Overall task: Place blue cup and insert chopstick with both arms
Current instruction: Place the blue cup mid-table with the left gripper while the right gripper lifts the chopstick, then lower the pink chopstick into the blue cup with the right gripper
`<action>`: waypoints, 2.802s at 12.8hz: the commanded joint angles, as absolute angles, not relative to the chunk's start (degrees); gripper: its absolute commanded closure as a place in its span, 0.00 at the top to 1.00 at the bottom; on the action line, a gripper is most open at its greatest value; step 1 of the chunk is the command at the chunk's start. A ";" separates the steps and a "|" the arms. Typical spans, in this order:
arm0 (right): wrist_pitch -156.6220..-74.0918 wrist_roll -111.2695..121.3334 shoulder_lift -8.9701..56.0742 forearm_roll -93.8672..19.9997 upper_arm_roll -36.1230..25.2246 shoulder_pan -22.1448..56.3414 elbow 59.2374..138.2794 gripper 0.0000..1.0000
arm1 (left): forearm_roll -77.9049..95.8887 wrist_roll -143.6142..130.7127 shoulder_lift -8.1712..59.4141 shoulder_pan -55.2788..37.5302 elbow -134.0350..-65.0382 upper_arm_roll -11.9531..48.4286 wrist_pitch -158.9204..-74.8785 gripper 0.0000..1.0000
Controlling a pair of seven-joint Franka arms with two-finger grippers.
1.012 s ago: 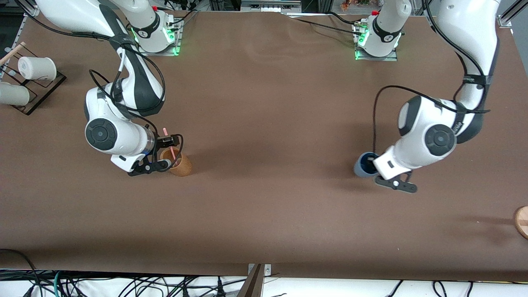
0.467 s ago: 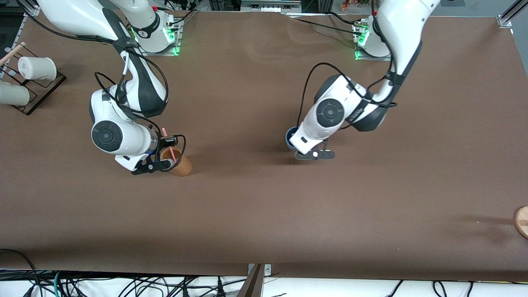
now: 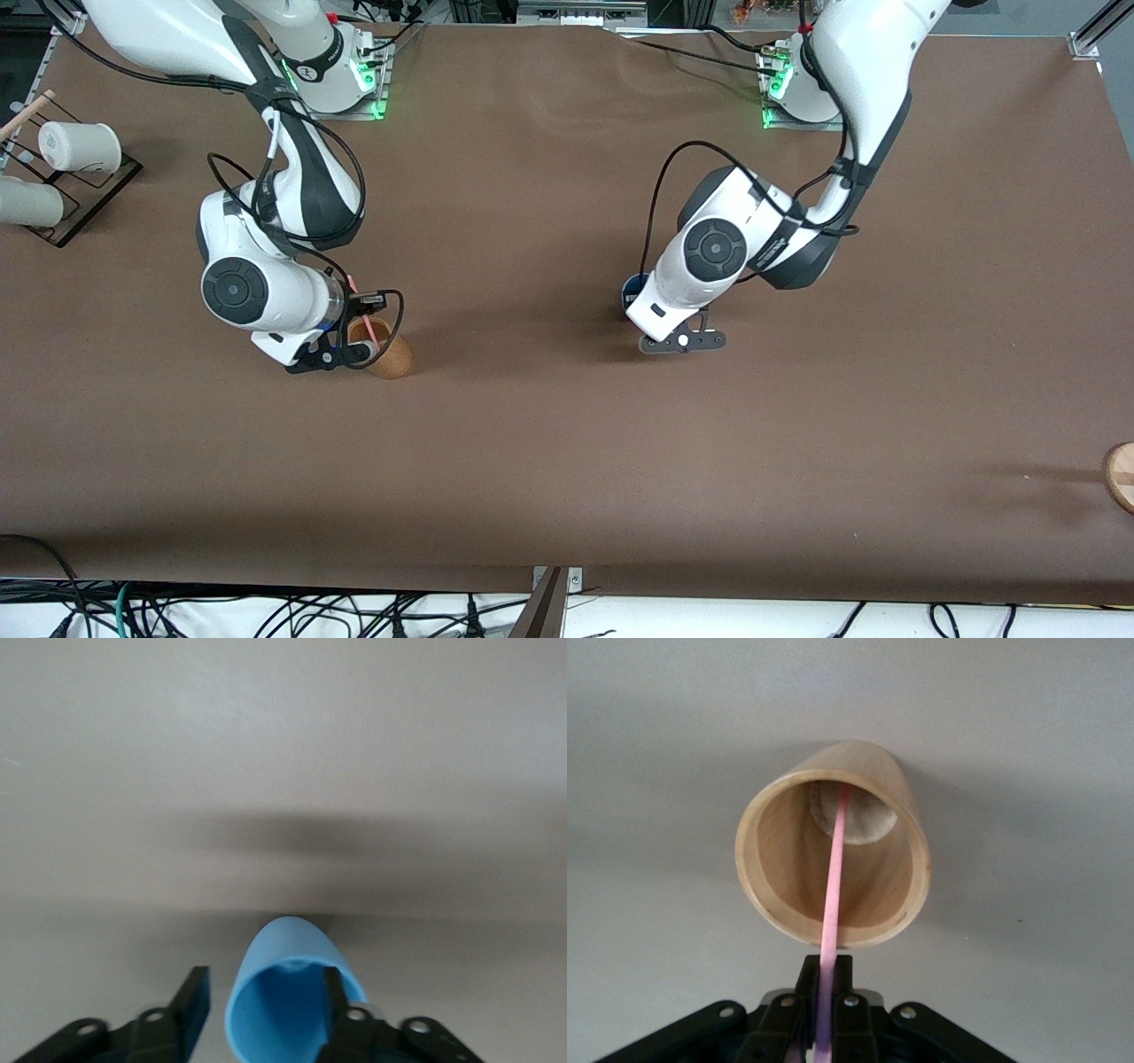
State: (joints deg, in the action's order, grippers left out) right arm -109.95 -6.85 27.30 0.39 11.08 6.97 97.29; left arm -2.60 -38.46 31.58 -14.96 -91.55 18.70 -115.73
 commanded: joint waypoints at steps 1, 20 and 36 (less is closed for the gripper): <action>-109.95 -7.30 26.54 -0.18 11.69 6.50 97.56 0.01 | -3.87 -37.97 23.49 -10.92 -89.32 18.81 -104.63 1.00; -80.94 -31.58 21.43 -0.44 21.97 16.40 75.07 0.00 | -1.67 -12.57 -0.79 0.79 -97.91 10.81 -93.34 1.00; -114.52 -75.06 37.35 -6.07 20.83 40.87 71.28 0.00 | -1.67 -12.57 -0.70 0.62 -97.82 10.99 -93.34 1.00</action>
State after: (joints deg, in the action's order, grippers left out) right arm -114.43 -74.37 36.45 -5.77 21.31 40.24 73.85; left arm -2.36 -13.70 -1.02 0.77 -98.86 11.04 -94.24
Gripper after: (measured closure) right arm 0.912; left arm 0.000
